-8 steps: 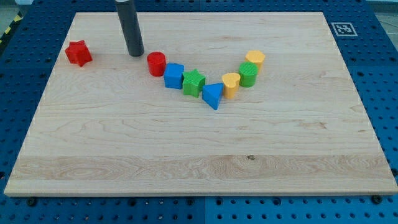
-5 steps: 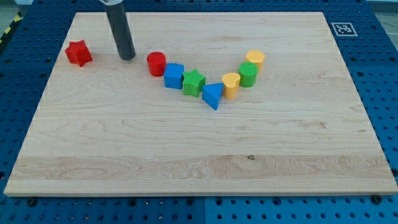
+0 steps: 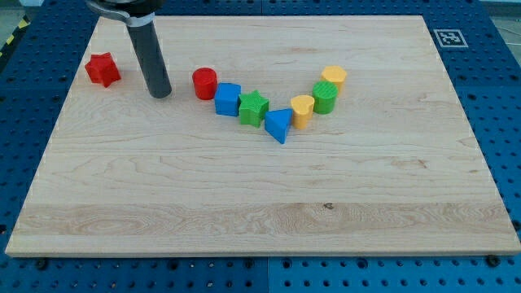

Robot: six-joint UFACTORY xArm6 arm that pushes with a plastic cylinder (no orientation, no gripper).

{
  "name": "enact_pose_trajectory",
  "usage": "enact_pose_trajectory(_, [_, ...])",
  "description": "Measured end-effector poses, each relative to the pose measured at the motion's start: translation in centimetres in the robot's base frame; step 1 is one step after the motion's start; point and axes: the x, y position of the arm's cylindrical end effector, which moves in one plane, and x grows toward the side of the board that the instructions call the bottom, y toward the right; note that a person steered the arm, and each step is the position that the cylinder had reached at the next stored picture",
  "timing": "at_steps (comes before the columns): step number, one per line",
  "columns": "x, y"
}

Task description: Move the red star towards the top left of the board

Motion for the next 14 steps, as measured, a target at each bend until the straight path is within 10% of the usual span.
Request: enact_pose_trajectory(14, [0.6,-10.1])
